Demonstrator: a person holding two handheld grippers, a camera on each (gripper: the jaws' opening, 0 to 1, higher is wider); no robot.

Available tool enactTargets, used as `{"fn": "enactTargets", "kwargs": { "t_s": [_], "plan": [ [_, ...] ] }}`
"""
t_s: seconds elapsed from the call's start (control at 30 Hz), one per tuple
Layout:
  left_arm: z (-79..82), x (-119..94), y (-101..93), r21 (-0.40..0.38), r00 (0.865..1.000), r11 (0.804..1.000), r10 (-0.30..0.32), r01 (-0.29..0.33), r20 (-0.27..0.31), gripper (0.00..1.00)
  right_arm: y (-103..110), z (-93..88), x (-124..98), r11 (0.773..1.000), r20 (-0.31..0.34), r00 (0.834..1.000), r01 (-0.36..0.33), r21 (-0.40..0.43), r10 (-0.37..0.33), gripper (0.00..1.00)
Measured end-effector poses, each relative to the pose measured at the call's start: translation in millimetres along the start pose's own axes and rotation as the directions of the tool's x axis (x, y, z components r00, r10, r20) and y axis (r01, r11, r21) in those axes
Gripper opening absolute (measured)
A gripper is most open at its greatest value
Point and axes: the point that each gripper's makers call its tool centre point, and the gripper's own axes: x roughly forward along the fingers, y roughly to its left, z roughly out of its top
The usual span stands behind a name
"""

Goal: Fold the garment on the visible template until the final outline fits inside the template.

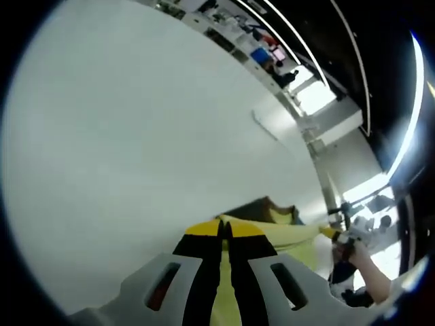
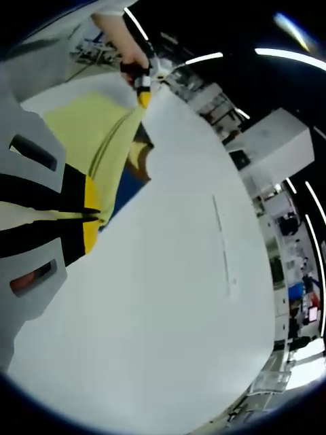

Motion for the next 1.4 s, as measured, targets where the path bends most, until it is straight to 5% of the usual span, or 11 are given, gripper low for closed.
{"fn": "enactTargets", "kwargs": {
  "t_s": [1.4],
  "plan": [
    [-4.9,19,25.2,-0.032,0.999,0.999,0.024,-0.025,-0.034,0.0,-12,-14.6,18,1.0,-0.049,0.999,0.02,-0.006,-0.021,0.03]
  ]
}}
